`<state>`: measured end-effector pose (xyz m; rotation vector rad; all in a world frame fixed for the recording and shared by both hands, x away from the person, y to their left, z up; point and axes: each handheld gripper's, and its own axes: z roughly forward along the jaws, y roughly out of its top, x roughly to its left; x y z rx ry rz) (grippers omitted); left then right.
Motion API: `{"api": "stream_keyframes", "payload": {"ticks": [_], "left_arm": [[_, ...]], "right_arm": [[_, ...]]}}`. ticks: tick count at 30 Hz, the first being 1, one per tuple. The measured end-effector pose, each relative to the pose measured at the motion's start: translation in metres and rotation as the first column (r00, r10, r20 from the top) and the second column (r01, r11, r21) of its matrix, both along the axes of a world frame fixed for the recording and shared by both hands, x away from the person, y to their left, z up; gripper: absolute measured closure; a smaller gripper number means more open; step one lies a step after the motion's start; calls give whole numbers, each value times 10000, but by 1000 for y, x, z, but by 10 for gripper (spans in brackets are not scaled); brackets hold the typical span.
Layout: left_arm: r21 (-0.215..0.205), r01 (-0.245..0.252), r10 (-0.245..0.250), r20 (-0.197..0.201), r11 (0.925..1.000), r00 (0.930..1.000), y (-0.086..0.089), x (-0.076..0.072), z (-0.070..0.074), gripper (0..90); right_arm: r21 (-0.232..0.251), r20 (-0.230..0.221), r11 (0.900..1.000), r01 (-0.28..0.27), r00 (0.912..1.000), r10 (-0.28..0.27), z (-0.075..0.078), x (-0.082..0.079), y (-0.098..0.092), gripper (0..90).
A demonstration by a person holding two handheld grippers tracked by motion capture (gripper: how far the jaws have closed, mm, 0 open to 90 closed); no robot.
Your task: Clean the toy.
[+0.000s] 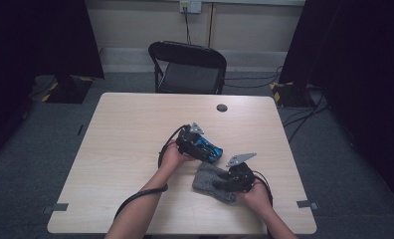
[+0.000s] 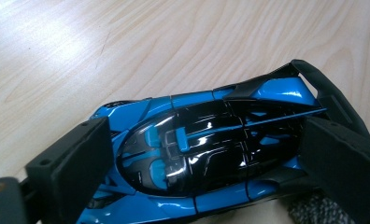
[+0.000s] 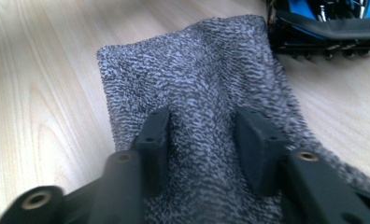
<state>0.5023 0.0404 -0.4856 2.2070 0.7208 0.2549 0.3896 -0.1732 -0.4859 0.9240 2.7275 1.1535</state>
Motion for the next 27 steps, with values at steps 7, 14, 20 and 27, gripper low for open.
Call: {"api": "stream_keyframes", "payload": {"ticks": [7, 14, 20, 27], "left_arm": [[100, 67, -67, -66, 9999, 10000, -2, 3, 0, 0], [137, 42, -40, -127, 9999, 9999, -4, 3, 1, 0], [200, 86, -84, -116, 9998, 9999, -4, 3, 1, 0], [126, 35, -34, -70, 9999, 10000, -1, 2, 1, 19]], "right_arm": [[-96, 211, 9999, -88, 9997, 90, -2, 2, 3, 481], [-333, 71, 9994, 136, 9999, -133, 0, 3, 3, 733], [-340, -305, 9994, 110, 9995, -120, 2, 9, 2, 798], [-304, -396, 9992, 277, 9988, -288, 2, 16, -7, 809]]}}
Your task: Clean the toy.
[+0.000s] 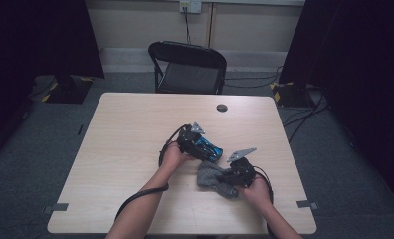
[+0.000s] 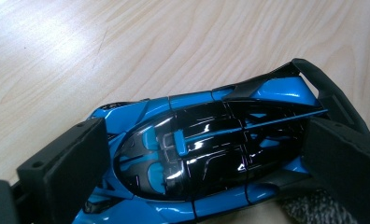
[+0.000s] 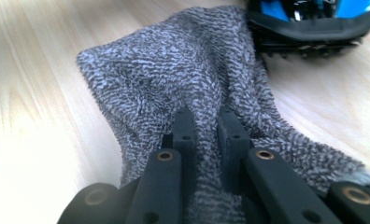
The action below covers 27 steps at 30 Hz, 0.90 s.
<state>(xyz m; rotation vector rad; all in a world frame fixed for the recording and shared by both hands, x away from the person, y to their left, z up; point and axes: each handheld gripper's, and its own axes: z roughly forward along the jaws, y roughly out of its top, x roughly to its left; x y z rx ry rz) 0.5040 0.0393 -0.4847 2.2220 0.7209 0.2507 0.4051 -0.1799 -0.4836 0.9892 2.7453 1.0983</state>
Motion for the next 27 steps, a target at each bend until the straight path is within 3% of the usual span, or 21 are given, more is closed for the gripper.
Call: {"api": "stream_keyframes", "payload": {"ticks": [6, 9, 11, 15, 18, 20, 21, 23, 25, 27], "left_arm": [[28, -2, 2, -3, 10000, 10000, 1, -1, 0, 29], [20, 4, -4, -2, 10000, 10000, 1, 0, 0, 29], [22, 6, -6, -3, 10000, 10000, 1, 0, 0, 29], [-9, 15, -15, 2, 10000, 10000, 1, -1, 0, 29], [-12, 17, -17, 30, 10000, 10000, 2, -1, 0, 29], [-15, -5, 5, -1, 10000, 10000, 1, -1, 0, 29], [0, 14, -14, 6, 10000, 10000, 1, -1, 0, 29], [22, -1, 1, -2, 10000, 10000, 1, 0, 0, 29], [30, -20, 20, 0, 10000, 10000, 0, 0, 0, 28], [19, -19, 19, 15, 10000, 10000, 0, -1, 0, 25]], "right_arm": [[-224, -11, 9997, 74, 10000, -74, 2, 2, -11, 811], [-116, -178, 9999, -17, 9998, 15, 3, 3, -18, 813], [40, -293, 9999, -162, 9994, 163, 3, 1, -20, 814], [-161, -271, 9991, -390, 9989, 386, 7, -10, -25, 815], [-213, -234, 9998, 19, 9997, -24, 10, -12, -43, 815], [-350, -67, 9962, 802, 9967, -805, 13, -10, -59, 815], [-481, 118, 9903, 1301, 9915, -1297, 15, -8, -67, 813], [-866, 750, 9695, 2294, 9719, -2233, 18, -4, -76, 813], [-911, 987, 9452, 3136, 9473, -3048, 20, 2, -80, 813], [-865, 1050, 9264, 3664, 9281, -3572, 20, 11, -80, 813]]}}
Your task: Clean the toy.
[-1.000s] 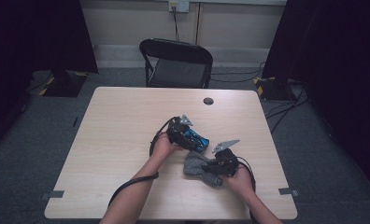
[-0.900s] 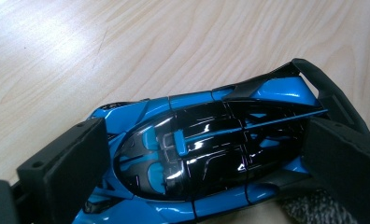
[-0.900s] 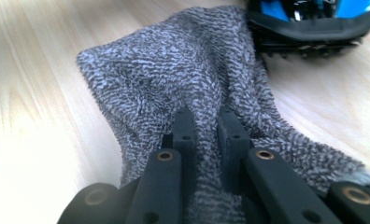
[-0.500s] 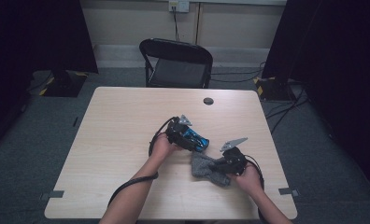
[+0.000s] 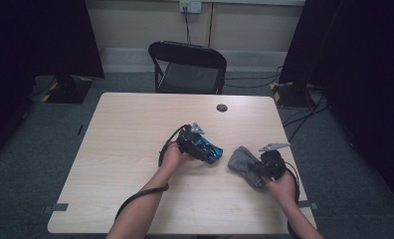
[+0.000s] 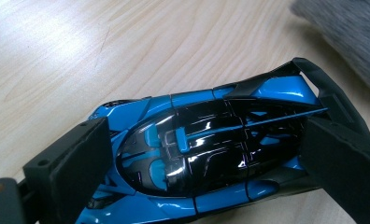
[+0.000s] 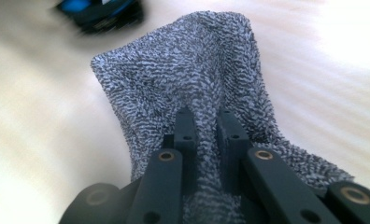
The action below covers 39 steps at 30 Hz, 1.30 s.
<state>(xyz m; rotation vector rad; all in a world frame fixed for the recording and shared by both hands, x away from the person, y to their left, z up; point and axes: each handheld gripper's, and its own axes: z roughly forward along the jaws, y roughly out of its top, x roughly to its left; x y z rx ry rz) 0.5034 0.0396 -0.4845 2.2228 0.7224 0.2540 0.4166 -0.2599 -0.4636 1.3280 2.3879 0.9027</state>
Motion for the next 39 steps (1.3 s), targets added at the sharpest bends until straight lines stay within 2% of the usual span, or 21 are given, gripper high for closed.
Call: {"api": "stream_keyframes", "payload": {"ticks": [2, 3, 8, 11, 14, 21, 28, 39], "left_arm": [[-15, -18, 18, 6, 10000, 10000, 0, 0, 0, 25], [2, -11, 11, 3, 10000, 10000, 0, 0, 0, 25], [-12, -36, 36, 6, 10000, 10000, 0, -1, 0, 25], [14, -19, 19, 34, 10000, 10000, -1, -1, 0, 24], [-1, -36, 36, 33, 10000, 10000, -1, -1, 0, 23], [-4, -98, 98, 55, 10000, 9999, -2, -2, -1, 17], [20, -119, 119, 32, 9999, 9999, -3, -2, 0, 16], [24, -131, 131, 30, 9999, 9999, -3, -2, 0, 16]], "right_arm": [[70, -41, 9997, 247, 9997, -247, -2, 9, 5, 812], [-83, -46, 9993, 365, 9993, -366, -4, 14, 8, 812], [-171, -81, 9965, 822, 9966, -823, -10, 34, 20, 812], [-356, -138, 9977, 575, 9982, -580, -11, 37, 31, 812], [-500, -192, 9987, 121, 9997, -131, -11, 34, 41, 812], [-147, -449, 9973, -715, 9965, 707, -10, 17, 52, 813], [123, -450, 9866, -1626, 9856, 1630, -10, 0, 71, 816], [579, -478, 9705, -2339, 9704, 2368, -13, -14, 77, 816]]}}
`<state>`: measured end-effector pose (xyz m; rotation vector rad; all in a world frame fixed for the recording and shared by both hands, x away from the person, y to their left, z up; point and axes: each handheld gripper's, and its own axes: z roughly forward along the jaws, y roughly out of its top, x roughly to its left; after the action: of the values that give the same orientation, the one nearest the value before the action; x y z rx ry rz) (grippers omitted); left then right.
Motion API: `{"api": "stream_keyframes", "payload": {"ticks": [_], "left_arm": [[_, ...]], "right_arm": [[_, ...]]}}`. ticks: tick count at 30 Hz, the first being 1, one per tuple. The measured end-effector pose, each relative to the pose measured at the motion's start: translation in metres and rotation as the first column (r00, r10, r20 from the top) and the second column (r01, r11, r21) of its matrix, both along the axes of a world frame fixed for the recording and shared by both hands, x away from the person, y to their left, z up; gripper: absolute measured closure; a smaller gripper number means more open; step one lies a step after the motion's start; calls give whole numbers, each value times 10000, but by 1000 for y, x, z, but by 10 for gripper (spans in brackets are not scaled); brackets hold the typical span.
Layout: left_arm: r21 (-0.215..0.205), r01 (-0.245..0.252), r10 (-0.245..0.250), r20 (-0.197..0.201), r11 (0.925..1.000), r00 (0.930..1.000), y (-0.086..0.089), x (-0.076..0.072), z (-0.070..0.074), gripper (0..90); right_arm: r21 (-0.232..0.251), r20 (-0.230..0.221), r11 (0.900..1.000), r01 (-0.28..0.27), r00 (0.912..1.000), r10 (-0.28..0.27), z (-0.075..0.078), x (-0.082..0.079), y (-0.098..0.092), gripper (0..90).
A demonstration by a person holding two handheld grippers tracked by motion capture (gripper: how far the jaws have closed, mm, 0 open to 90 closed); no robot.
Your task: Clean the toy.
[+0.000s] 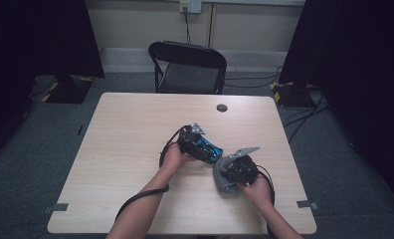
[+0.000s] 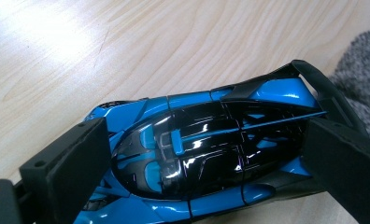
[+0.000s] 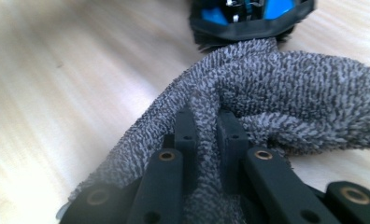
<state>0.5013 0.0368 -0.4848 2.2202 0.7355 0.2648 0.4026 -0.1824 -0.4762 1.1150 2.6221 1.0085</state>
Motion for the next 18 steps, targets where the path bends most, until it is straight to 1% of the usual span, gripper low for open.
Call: {"api": "stream_keyframes", "payload": {"ticks": [7, 11, 16, 18], "left_arm": [[31, -2, 2, -14, 10000, 10000, 0, 0, 0, 16], [12, -22, 22, -54, 10000, 10000, -1, 0, 0, 16], [3, -19, 19, -64, 10000, 10000, -1, 0, 0, 16], [-7, -11, 11, -50, 10000, 10000, 0, 1, 0, 16]], "right_arm": [[60, -13, 9988, -494, 9988, 494, 0, -7, 6, 816], [66, 1, 9977, -671, 9977, 671, 0, -9, 9, 816], [362, -60, 9954, -888, 9960, 891, 2, -14, 6, 816], [372, -22, 9954, -885, 9961, 887, 5, -16, 3, 816]]}}
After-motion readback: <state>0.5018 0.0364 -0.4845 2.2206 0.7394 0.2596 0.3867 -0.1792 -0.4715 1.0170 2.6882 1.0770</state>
